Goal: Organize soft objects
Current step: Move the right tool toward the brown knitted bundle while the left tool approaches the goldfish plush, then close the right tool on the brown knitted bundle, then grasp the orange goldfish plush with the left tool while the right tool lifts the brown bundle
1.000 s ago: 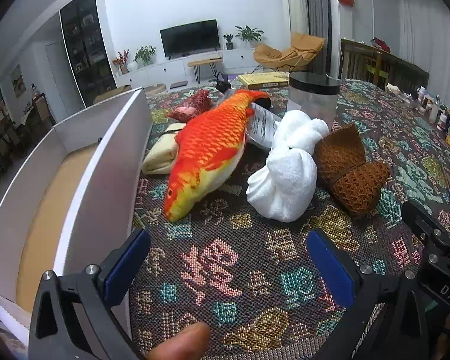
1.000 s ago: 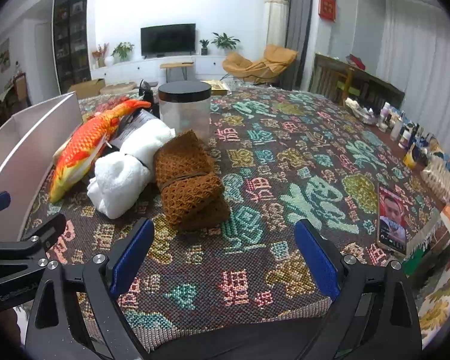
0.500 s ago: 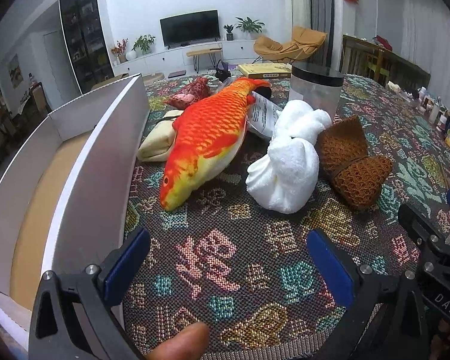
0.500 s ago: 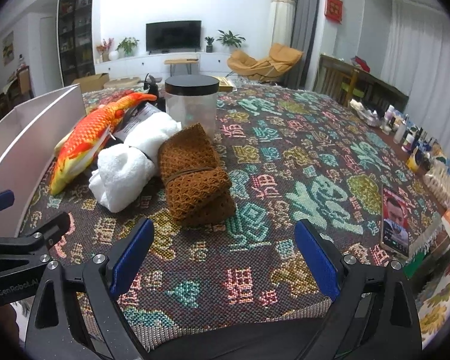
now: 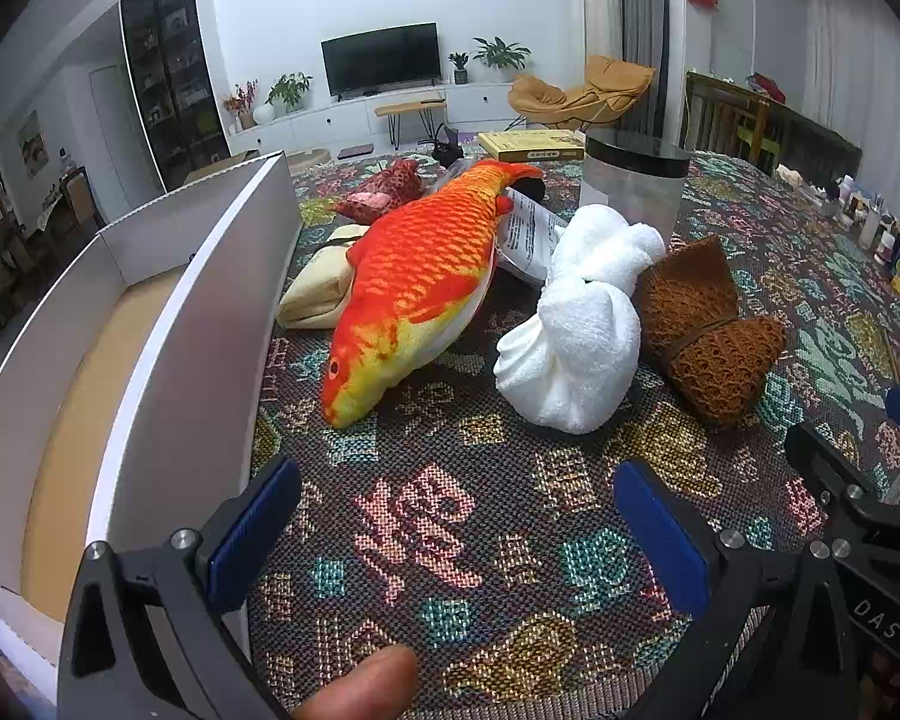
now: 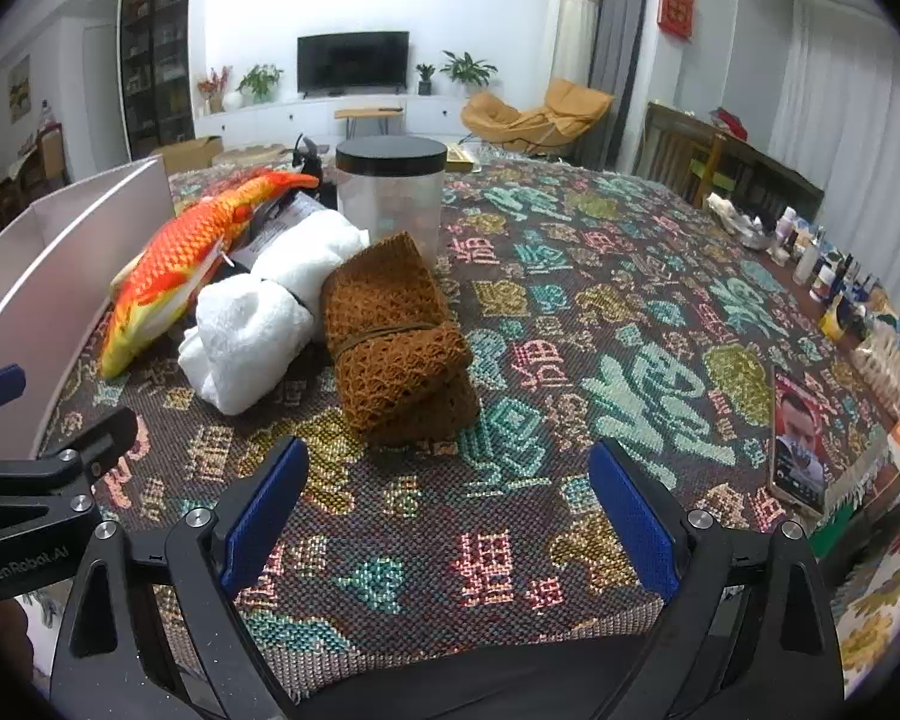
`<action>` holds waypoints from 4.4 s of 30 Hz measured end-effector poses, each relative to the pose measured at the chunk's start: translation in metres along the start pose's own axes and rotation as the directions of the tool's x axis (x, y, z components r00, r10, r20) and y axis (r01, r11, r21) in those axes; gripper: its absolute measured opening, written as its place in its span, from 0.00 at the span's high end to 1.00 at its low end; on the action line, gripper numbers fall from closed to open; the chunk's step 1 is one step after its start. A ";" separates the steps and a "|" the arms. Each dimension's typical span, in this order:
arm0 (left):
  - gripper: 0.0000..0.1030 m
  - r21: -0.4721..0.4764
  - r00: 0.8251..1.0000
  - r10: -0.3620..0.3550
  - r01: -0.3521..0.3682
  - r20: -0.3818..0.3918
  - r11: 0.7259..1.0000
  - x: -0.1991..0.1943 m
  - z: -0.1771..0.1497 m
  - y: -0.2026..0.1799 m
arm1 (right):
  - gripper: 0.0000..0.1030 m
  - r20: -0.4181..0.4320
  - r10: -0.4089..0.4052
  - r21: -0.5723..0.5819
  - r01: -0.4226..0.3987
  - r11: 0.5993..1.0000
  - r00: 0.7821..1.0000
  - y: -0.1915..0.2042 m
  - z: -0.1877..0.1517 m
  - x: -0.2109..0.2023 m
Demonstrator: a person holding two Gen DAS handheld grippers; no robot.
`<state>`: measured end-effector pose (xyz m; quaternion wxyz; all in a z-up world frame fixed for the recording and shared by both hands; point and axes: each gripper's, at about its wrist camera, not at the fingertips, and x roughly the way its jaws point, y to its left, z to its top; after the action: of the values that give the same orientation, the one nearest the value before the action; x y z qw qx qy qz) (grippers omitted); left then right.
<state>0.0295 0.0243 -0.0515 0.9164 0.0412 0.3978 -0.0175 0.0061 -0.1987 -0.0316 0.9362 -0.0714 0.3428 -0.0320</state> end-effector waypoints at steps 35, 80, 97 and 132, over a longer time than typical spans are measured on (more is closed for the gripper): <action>0.00 -0.023 0.999 0.026 -0.027 -0.019 0.999 0.038 0.023 0.008 | 0.07 -0.321 0.134 0.038 -0.128 0.991 0.938 0.005 0.020 0.086; 0.00 0.084 0.996 0.065 -0.059 -0.065 0.995 0.018 0.002 -0.021 | 0.01 -0.188 0.173 -0.038 -0.183 0.982 0.967 -0.012 0.057 0.167; 0.00 0.027 0.994 -0.003 0.006 -0.106 1.000 0.027 -0.005 -0.009 | 0.01 -0.188 0.174 -0.038 -0.184 0.982 0.967 -0.012 0.058 0.167; 0.01 -0.047 0.969 -0.216 0.212 -0.118 0.976 0.038 0.027 0.042 | 0.03 -0.270 0.257 -0.176 -0.310 0.934 0.928 -0.021 0.079 0.126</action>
<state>0.0780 0.0636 -0.0579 0.8835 -0.0164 0.4557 -0.1069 0.1531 -0.2245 -0.0487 0.8685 -0.1175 0.4628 0.1333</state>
